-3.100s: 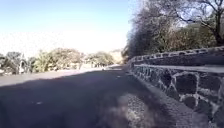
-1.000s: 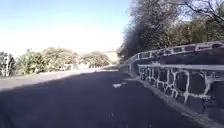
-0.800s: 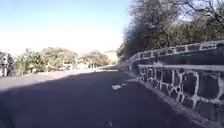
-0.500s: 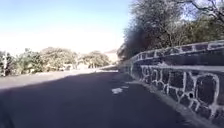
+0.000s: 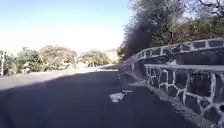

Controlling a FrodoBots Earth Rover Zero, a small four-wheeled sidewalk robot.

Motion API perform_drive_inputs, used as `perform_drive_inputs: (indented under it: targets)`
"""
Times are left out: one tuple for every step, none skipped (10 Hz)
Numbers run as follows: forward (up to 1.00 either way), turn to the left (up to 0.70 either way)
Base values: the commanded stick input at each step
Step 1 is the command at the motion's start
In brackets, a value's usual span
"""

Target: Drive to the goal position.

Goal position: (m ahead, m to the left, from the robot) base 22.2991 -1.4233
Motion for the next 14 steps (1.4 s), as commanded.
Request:
perform_drive_inputs:
  targets:
    - [1.0, 0.0]
    - [1.0, 0.0]
    - [1.0, 0.0]
    - [1.0, 0.0]
    - [1.0, 0.0]
    - [1.0, 0.0]
    - [1.0, 0.0]
    - [1.0, 0.0]
    - [1.0, 0.0]
    - [1.0, 0.0]
    - [1.0, 0.0]
    - [1.0, 0.0]
    - [1.0, 0.0]
    - [1.0, 0.0]
